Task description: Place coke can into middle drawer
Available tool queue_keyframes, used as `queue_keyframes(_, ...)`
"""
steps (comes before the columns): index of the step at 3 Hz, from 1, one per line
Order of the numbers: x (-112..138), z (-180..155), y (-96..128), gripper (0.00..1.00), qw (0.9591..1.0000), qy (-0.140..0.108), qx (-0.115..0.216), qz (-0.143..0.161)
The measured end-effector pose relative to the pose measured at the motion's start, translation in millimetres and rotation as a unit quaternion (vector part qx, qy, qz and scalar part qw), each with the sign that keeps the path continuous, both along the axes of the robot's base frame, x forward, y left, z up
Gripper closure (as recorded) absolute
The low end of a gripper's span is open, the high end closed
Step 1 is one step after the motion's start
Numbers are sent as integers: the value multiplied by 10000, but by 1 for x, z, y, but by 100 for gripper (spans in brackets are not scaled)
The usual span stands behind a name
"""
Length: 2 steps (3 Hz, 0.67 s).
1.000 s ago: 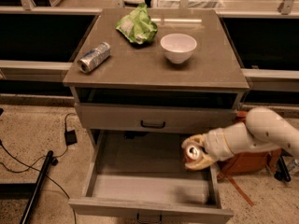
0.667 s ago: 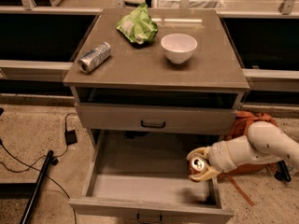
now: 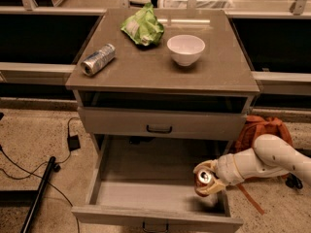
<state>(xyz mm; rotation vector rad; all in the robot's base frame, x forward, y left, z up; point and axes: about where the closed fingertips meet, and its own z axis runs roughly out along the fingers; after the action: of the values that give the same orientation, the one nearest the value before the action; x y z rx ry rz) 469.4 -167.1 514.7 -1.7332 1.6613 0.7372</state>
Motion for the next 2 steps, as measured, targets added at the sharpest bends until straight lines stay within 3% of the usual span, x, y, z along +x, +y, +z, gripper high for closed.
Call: queue_keyframes(2, 9, -28, 15, 100, 9995, 192, -208, -164)
